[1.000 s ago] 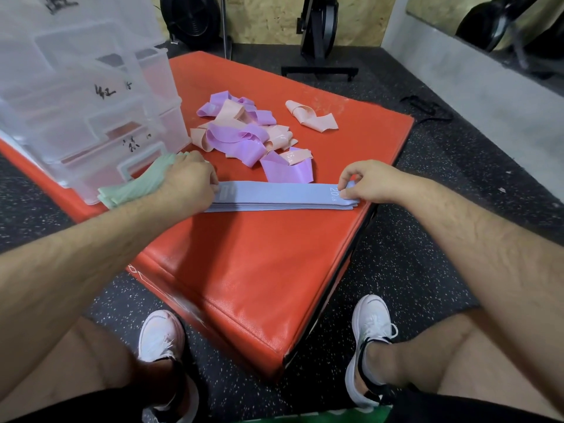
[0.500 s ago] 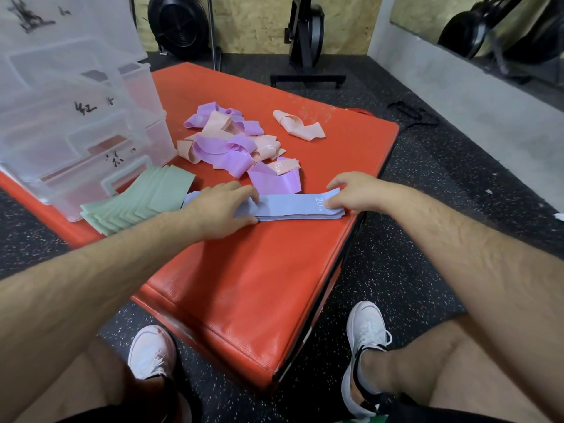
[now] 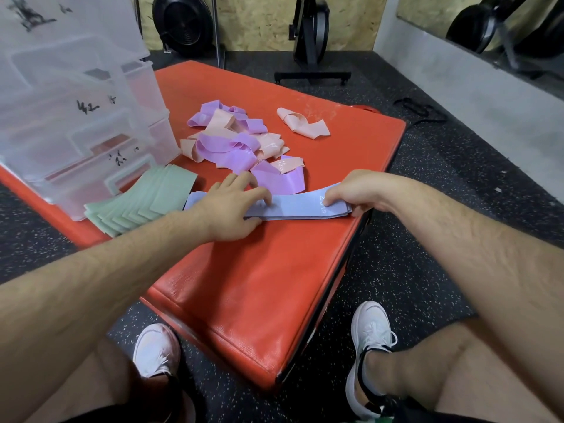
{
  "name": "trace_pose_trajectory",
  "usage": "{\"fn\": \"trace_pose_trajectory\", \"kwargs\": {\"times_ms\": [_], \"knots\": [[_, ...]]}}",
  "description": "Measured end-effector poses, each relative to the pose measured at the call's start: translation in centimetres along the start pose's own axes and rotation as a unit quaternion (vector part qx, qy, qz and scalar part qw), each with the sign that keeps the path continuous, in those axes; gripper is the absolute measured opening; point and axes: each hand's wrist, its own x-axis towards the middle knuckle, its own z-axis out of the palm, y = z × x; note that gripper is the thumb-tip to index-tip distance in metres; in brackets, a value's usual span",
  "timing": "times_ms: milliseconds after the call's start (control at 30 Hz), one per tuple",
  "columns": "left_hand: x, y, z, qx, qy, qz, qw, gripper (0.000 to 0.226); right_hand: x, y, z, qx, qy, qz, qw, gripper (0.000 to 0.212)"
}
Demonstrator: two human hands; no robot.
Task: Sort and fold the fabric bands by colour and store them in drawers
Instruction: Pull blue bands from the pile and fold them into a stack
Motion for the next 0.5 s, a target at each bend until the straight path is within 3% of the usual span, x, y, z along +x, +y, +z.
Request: {"fn": "trace_pose_trajectory", "kwargs": {"times_ms": [200,433,500], "knots": [[0.3,1.0,0.1,-0.011,-0.006,0.035,0.999,0.036,-1.6,-0.4,-2.6,0.012,-0.026,-0.031,0.999,0.023],[1.0,2.4,0.2,0.004,0.006,0.044,0.999,0.044,-3.0,-0.1,-4.8,0.019,0.024,-0.040,0.999,0.025],[1.3,3.0,0.2,-0.035,0.004,0.032,0.999,0.043,-3.5,-0.8,-4.5,0.025,0.027,-0.051,0.998,0.026]]}}
